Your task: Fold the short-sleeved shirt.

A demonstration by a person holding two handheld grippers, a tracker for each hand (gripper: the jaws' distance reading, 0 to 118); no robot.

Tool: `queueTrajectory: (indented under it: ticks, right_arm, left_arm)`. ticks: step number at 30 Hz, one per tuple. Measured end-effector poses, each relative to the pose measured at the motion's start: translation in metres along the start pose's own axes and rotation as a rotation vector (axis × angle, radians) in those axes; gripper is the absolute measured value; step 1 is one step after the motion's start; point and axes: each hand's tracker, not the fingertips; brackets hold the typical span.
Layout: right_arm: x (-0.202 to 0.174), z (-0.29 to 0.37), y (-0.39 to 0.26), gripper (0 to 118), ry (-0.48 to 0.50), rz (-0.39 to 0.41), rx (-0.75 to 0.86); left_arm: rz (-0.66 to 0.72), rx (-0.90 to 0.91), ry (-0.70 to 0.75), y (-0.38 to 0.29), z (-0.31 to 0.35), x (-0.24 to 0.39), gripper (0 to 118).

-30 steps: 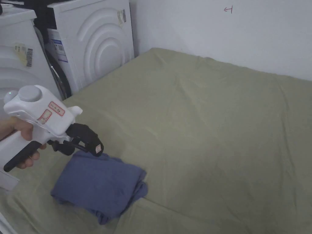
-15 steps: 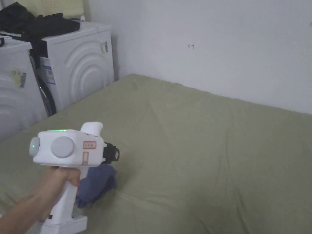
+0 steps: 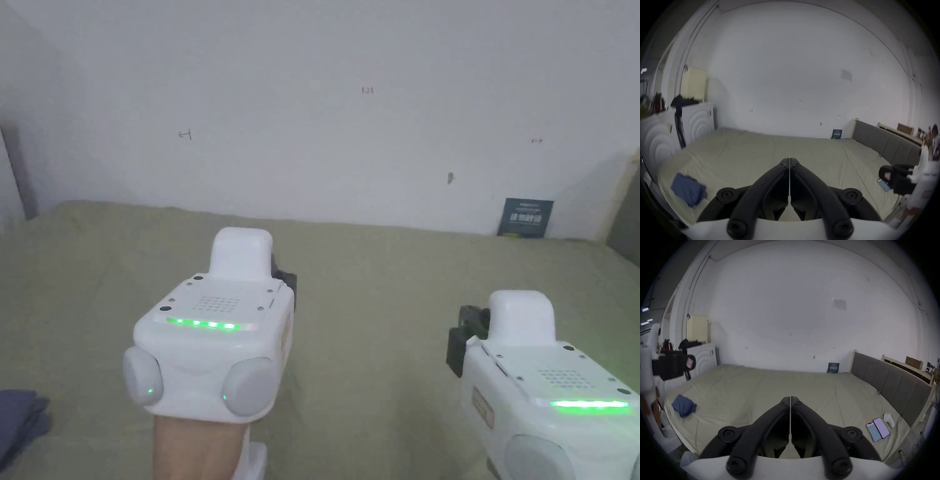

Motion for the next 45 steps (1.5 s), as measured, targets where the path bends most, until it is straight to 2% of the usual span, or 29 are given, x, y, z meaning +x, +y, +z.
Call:
queueTrajectory:
  ticks: [2, 5, 8, 10, 12, 14, 15, 18, 19, 20, 21, 22, 23, 24, 26, 30, 34, 39, 42, 45]
  right_arm:
    - [0.003, 0.008, 0.006, 2, 0.009, -0.022, 0.001]
    - [0.002, 0.013, 0.008, 2, -0.007, 0.003, 0.009]
    - [0.000, 0.010, 0.008, 2, 0.000, 0.015, 0.001]
    - [0.002, 0.008, 0.007, 2, 0.012, -0.007, -0.008]
    - [0.004, 0.008, 0.005, 2, 0.021, -0.034, 0.000]
    - [0.002, 0.007, 0.006, 2, -0.005, -0.006, -0.005]
    - [0.001, 0.007, 0.006, 3, -0.009, 0.007, -0.002]
    - [0.002, 0.009, 0.006, 6, -0.003, 0.001, 0.013]
    - [0.003, 0.009, 0.006, 10, -0.001, -0.009, 0.014]
    - [0.004, 0.008, 0.006, 23, 0.000, -0.017, 0.015]
    - [0.005, 0.007, 0.006, 61, 0.003, -0.022, 0.013]
    - [0.006, 0.005, 0.008, 96, -0.006, -0.017, 0.001]
    - [0.006, 0.003, 0.007, 116, -0.020, -0.012, 0.008]
    - [0.007, 0.006, 0.008, 118, -0.035, 0.007, 0.064]
    - [0.009, 0.007, 0.010, 118, -0.029, -0.002, 0.038]
    - [0.013, 0.010, 0.015, 118, -0.024, -0.004, 0.036]
    - [0.016, 0.014, 0.018, 118, -0.018, -0.008, 0.022]
    - [0.019, 0.021, 0.027, 118, -0.012, -0.013, 0.039]
    - [0.020, 0.024, 0.030, 118, -0.019, -0.005, 0.045]
    - [0.019, 0.027, 0.031, 118, -0.014, 0.002, 0.042]
  left_arm:
    - [-0.044, 0.023, -0.041, 0.002, 0.003, 0.001, 0]
    - [0.033, -0.019, -0.059, -0.008, 0.010, 0.001, 1]
    - [0.028, -0.022, -0.015, -0.015, 0.018, 0.002, 1]
    - [0.002, -0.032, 0.009, -0.014, 0.019, 0.003, 1]
    - [0.006, -0.036, 0.008, -0.014, 0.018, -0.002, 9]
    - [0.006, -0.032, 0.027, -0.013, 0.019, 0.001, 11]
    - [0.003, -0.033, 0.032, -0.013, 0.019, -0.001, 15]
    - [0.008, -0.025, 0.033, -0.011, 0.018, -0.002, 22]
    - [0.020, -0.024, 0.034, -0.011, 0.017, -0.004, 28]
    - [0.036, -0.022, 0.029, -0.012, 0.015, -0.007, 44]
    - [0.034, -0.027, 0.031, -0.010, 0.015, -0.007, 78]
    - [0.020, -0.045, 0.057, -0.006, 0.015, -0.005, 106]
    - [0.002, -0.074, 0.083, -0.002, 0.016, -0.003, 118]
    - [-0.041, -0.063, 0.105, -0.003, 0.020, 0.004, 118]
    - [-0.081, -0.061, 0.102, 0.005, 0.024, 0.007, 118]
    - [0.050, -0.095, 0.032, 0.003, 0.021, -0.005, 118]
    - [0.008, -0.135, 0.105, 0.024, 0.030, 0.007, 118]
    - [0.039, -0.075, -0.021, 0.022, 0.028, -0.005, 118]
    - [0.042, -0.066, 0.012, 0.024, 0.032, -0.002, 118]
    - [-0.063, -0.072, 0.099, 0.030, 0.037, 0.007, 118]
